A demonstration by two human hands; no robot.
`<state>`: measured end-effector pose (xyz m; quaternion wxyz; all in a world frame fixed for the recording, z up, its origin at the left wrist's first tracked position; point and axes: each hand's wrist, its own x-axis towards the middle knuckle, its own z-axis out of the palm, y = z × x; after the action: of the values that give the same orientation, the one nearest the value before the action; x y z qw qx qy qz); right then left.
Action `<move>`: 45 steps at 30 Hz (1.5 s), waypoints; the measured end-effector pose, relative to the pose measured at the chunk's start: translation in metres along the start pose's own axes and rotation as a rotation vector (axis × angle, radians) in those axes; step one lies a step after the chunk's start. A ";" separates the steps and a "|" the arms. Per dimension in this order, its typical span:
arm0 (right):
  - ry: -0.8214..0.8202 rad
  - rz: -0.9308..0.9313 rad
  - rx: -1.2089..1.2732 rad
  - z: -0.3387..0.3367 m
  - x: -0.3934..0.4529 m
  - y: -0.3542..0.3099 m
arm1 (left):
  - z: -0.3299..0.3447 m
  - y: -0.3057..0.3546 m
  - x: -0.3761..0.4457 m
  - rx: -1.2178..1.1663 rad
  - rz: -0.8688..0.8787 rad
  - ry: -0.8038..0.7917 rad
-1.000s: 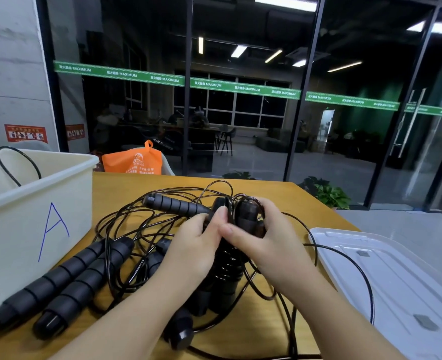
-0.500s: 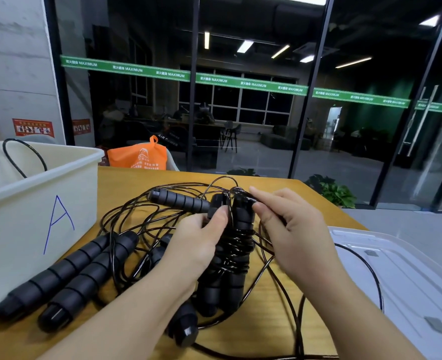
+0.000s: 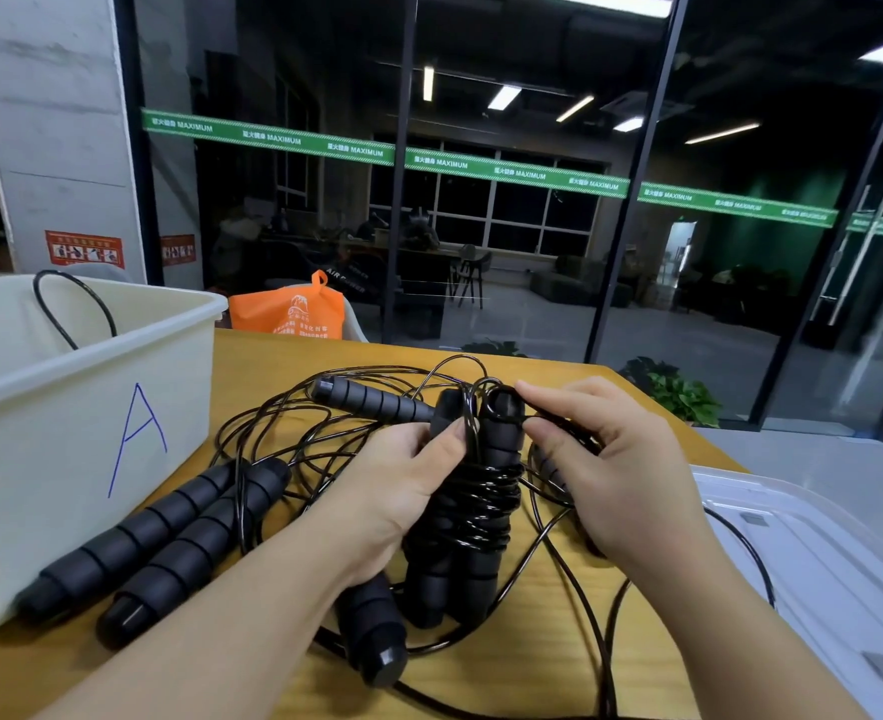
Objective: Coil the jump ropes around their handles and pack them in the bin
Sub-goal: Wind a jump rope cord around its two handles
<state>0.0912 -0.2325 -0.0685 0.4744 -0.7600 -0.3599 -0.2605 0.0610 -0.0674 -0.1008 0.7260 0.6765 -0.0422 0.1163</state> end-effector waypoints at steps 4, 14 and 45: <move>0.084 -0.185 -0.119 0.005 -0.003 0.002 | 0.001 0.001 -0.001 0.025 0.016 -0.007; 0.071 -0.204 -0.108 0.013 -0.004 0.004 | -0.001 -0.001 -0.001 0.138 0.067 0.011; 0.164 -0.212 -0.164 0.023 -0.004 0.019 | 0.007 0.001 -0.004 0.474 0.191 0.226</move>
<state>0.1049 -0.2181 -0.0914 0.4084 -0.7300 -0.3760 -0.3988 0.0579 -0.0748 -0.1003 0.5333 0.8032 0.0040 0.2655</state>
